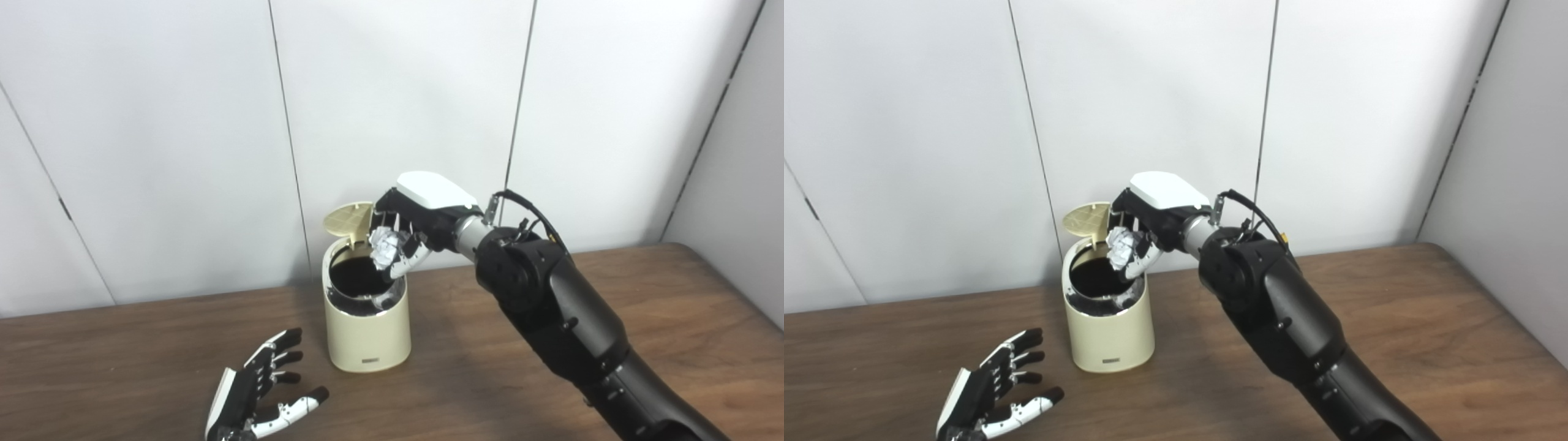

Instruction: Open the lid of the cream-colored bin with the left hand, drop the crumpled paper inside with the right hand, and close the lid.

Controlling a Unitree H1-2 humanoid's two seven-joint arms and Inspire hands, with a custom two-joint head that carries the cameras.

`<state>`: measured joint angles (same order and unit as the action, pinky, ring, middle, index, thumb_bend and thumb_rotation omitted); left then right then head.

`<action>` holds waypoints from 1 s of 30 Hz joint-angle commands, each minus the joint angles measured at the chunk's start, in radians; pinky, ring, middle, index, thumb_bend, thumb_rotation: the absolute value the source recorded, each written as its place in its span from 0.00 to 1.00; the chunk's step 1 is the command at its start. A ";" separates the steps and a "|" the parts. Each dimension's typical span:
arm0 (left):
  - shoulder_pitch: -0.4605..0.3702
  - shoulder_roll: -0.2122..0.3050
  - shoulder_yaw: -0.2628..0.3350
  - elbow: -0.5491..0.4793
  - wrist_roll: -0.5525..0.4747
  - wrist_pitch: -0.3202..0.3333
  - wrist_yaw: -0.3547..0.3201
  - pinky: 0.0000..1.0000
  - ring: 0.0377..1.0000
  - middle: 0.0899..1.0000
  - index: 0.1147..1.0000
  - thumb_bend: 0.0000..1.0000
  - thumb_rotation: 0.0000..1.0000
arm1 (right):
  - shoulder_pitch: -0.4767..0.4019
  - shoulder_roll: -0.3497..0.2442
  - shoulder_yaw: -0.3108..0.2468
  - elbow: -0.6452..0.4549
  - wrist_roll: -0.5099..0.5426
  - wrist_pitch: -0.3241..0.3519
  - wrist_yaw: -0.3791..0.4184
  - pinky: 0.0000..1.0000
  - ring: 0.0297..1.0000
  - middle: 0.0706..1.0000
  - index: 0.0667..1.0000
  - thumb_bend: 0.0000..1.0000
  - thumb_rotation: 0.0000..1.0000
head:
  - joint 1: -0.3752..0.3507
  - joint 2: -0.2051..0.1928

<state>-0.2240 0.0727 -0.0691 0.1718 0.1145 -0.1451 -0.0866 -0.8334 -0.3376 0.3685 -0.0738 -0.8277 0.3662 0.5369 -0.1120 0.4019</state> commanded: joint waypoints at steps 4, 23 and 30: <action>-0.032 -0.006 -0.004 -0.006 0.004 -0.058 0.017 0.67 0.79 0.84 0.86 0.74 0.13 | -0.050 0.024 -0.005 0.007 -0.005 -0.025 -0.039 0.36 0.39 0.47 0.45 0.50 0.00 | 0.004 0.000; -0.032 -0.006 -0.005 -0.008 0.008 -0.067 0.019 0.65 0.79 0.85 0.86 0.73 0.14 | -0.006 0.077 0.001 0.045 -0.027 -0.042 -0.102 0.34 0.40 0.47 0.44 0.50 0.00 | 0.015 0.004; -0.034 -0.004 -0.005 0.003 -0.002 -0.075 0.012 0.65 0.79 0.84 0.86 0.74 0.16 | 0.026 0.076 0.019 0.054 -0.033 -0.063 -0.131 0.33 0.41 0.49 0.45 0.50 0.00 | 0.014 0.002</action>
<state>-0.2244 0.0665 -0.0749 0.1814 0.1183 -0.1796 -0.0818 -0.7779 -0.2573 0.3851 -0.0025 -0.8479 0.3151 0.4125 -0.0966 0.4050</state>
